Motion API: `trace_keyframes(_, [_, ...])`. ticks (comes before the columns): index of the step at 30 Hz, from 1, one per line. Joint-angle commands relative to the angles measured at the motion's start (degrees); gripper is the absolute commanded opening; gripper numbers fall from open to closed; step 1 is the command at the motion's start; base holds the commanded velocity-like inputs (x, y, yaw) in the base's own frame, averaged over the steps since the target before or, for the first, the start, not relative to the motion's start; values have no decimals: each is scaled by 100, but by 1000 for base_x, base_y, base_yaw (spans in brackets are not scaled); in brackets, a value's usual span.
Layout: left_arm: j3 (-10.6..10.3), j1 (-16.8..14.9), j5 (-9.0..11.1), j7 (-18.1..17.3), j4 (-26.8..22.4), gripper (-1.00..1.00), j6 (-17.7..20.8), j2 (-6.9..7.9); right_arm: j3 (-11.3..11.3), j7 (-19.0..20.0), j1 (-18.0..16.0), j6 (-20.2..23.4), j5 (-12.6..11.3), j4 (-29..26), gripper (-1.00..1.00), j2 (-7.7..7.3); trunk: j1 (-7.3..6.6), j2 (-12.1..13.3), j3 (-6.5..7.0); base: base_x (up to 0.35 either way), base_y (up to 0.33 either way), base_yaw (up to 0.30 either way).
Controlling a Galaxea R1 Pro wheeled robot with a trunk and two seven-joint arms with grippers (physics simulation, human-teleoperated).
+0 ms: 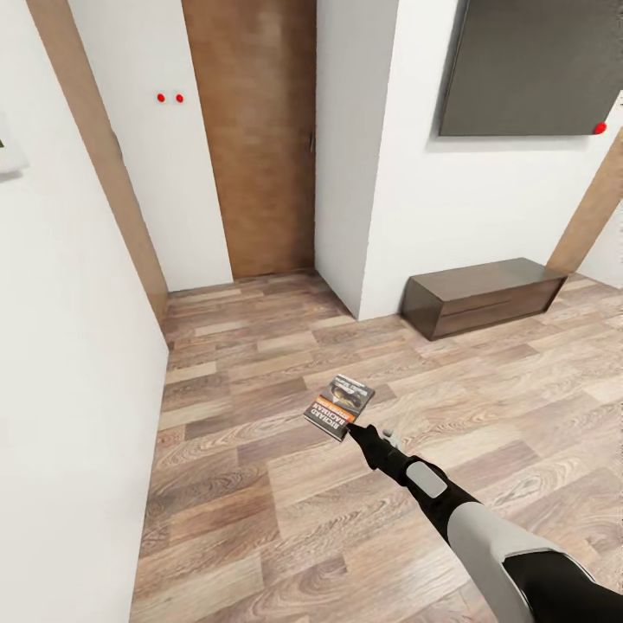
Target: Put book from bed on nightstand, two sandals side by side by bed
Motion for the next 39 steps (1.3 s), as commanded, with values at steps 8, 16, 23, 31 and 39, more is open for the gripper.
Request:
trace_keyframes(8, [-47,-3,60,-19,6,100,-20,3,32,7,-5,18,-77,1,-100,1,2,-2,-10,238,3,-56])
trace_keyframes(16, [-53,-3,60,-19,6,100,-20,3,32,7,-5,18,-77,1,-100,-2,2,-2,-10,241,-65,-6])
trace_keyframes(23, [-55,-3,60,-19,6,100,-20,6,32,7,-5,18,-77,1,-100,1,2,-2,-10,241,-95,-120])
trace_keyframes(31, [-56,-3,60,-19,6,100,-20,10,32,7,-5,18,-77,1,-100,2,2,-2,-10,241,-93,-246])
trace_keyframes(39, [-56,-3,60,-19,6,100,-20,12,32,7,-5,18,-77,1,-100,2,2,-2,-10,241,-90,-266])
